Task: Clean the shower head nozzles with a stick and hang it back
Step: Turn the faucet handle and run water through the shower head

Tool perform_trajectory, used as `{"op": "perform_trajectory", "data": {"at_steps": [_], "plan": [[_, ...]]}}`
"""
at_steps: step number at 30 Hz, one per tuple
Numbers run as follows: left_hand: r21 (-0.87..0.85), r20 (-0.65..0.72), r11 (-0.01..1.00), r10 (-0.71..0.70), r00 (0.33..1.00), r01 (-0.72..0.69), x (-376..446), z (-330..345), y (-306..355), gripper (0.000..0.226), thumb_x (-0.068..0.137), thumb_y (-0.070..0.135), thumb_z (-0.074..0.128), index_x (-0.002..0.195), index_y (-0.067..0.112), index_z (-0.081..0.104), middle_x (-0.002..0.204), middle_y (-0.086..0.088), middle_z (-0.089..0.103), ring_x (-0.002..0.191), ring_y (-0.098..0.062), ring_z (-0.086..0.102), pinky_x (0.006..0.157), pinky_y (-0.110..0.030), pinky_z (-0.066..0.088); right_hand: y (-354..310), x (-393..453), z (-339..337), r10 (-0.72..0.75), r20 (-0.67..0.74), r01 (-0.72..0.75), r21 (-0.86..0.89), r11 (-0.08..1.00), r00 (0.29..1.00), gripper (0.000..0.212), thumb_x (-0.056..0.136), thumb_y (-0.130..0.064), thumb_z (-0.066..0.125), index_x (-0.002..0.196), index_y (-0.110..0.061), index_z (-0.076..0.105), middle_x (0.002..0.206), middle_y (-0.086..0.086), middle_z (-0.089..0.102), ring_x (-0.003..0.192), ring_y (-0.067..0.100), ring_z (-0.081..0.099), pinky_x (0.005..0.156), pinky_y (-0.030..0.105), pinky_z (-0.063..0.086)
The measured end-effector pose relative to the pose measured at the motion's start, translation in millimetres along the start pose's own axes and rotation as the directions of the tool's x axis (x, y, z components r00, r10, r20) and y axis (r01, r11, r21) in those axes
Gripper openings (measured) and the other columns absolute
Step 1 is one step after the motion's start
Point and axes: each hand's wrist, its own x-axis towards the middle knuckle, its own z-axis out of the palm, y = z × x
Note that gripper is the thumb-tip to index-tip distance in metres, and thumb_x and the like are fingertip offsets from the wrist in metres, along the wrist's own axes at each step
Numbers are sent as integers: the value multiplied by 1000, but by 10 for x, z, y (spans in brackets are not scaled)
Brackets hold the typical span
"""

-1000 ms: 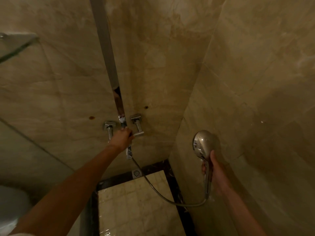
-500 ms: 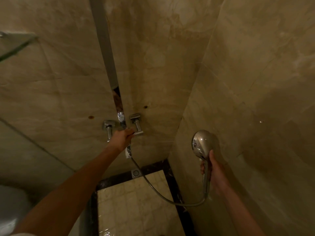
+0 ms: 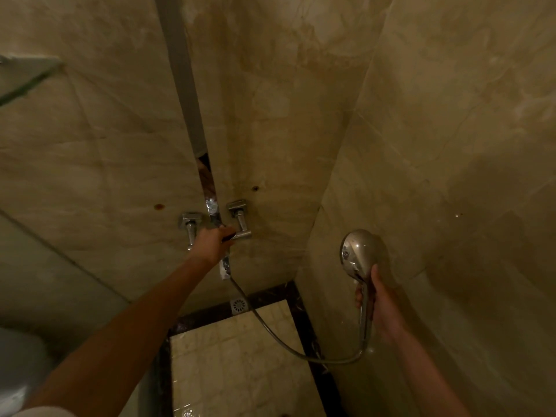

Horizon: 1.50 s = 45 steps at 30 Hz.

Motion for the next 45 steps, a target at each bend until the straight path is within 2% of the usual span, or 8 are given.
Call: {"op": "perform_trajectory", "data": {"at_steps": [5, 10, 16, 24, 28, 31, 37, 45], "plan": [[-4, 9, 999, -37, 999, 37, 20, 4, -3, 20, 94, 17, 63, 113, 17, 70, 102, -12, 70, 80, -15, 60, 74, -24, 44, -8, -36, 14, 5, 4, -5, 12, 1000, 1000, 79, 67, -79, 68, 96, -6, 74, 65, 3, 60, 56, 13, 56, 59, 29, 45], [-102, -10, 986, -130, 991, 128, -12, 82, -20, 30, 93, 16, 65, 123, 15, 68, 115, -14, 70, 99, -23, 67, 81, -25, 46, -22, -32, -7, 15, 14, -15, 6, 1000, 1000, 79, 62, -83, 69, 92, -10, 76, 66, 3, 61, 58, 14, 58, 61, 30, 46], [-158, -53, 976, -157, 986, 147, -26, 112, -32, 35, 89, 13, 71, 123, 11, 68, 121, -16, 70, 111, -26, 66, 93, -29, 47, -33, -82, 17, -5, -11, 4, -25, 1000, 1000, 72, 65, -85, 65, 80, -16, 78, 66, 5, 61, 57, 15, 58, 58, 29, 47], [-186, -58, 974, -141, 988, 128, -48, 114, -41, 37, 87, 9, 72, 123, 8, 67, 128, -14, 66, 125, -24, 58, 103, -25, 37, -8, -70, 57, -4, -11, 4, -17, 1000, 1000, 85, 68, -85, 62, 94, -5, 76, 66, 4, 63, 59, 15, 59, 63, 31, 46], [-149, -87, 986, -81, 993, 68, -53, 94, -29, 35, 85, 7, 73, 120, 6, 68, 124, -15, 68, 120, -25, 62, 102, -25, 39, -9, -83, 115, 25, -11, -25, -19, 999, 1000, 84, 68, -86, 62, 95, -8, 75, 67, 3, 63, 60, 14, 59, 62, 30, 46], [-159, -80, 985, -84, 993, 71, -74, 90, -26, 33, 88, 9, 71, 121, 7, 68, 125, -15, 68, 119, -26, 63, 103, -33, 44, -15, -106, 182, -2, -6, 1, -15, 1000, 1000, 78, 74, -80, 61, 96, -6, 75, 67, 2, 62, 60, 13, 58, 64, 29, 46], [76, 10, 994, 82, 997, -83, -155, 224, 21, 25, 97, 17, 57, 120, 8, 65, 123, -11, 64, 106, -25, 64, 90, -40, 52, -44, -167, 274, -9, -2, 9, -41, 999, 1000, 76, 80, -78, 55, 97, -7, 73, 72, 7, 62, 66, 17, 58, 71, 33, 47], [115, 102, 990, 67, 993, -79, -81, 91, 21, 28, 100, 24, 54, 121, 11, 66, 126, -9, 64, 108, -25, 64, 91, -34, 49, -28, -205, 320, 41, 12, -41, -29, 999, 999, 76, 79, -76, 59, 97, -3, 71, 71, 8, 62, 66, 20, 59, 70, 35, 48]]}}
